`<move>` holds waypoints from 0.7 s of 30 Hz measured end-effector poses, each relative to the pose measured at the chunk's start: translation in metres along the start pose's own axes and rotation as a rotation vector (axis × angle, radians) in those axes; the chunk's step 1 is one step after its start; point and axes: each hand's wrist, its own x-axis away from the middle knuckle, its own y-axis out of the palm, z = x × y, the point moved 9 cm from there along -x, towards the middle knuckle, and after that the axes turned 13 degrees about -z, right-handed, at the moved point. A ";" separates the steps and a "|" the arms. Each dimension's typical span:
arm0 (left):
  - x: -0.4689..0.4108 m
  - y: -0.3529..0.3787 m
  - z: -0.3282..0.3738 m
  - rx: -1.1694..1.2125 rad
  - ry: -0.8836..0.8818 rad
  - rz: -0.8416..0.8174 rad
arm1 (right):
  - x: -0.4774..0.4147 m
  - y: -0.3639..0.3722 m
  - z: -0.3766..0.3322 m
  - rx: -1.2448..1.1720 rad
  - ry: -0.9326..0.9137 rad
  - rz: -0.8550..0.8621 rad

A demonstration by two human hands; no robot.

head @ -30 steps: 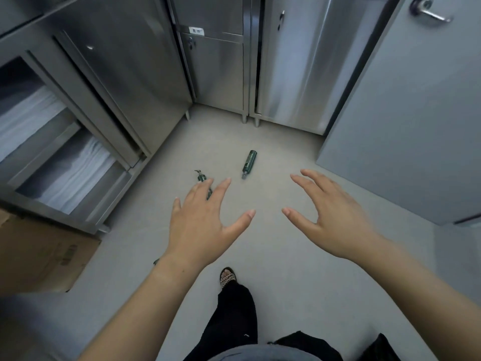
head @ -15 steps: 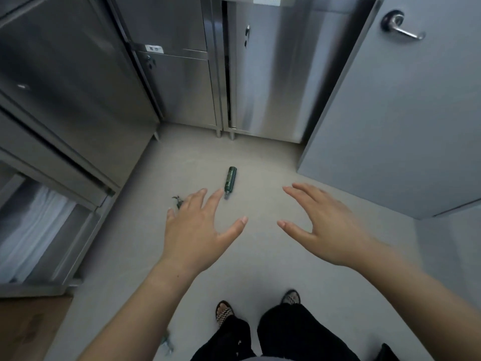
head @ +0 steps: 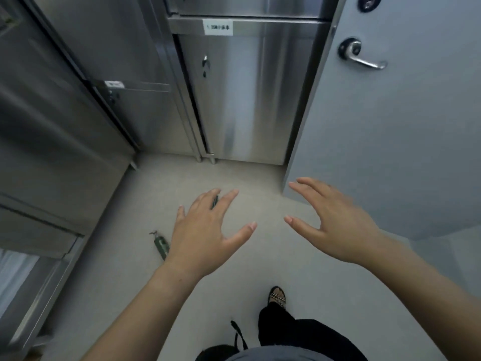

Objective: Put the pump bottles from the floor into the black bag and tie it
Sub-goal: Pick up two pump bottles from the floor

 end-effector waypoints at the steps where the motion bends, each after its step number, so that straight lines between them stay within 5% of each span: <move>1: -0.017 -0.002 0.011 -0.010 0.015 -0.003 | -0.005 -0.009 0.014 -0.002 0.011 0.003; 8: -0.082 -0.017 0.039 -0.013 0.001 0.038 | -0.050 -0.054 0.054 -0.005 -0.023 0.009; 21: -0.181 -0.057 -0.036 0.153 -0.194 0.086 | -0.202 -0.085 0.042 0.051 -0.133 -0.139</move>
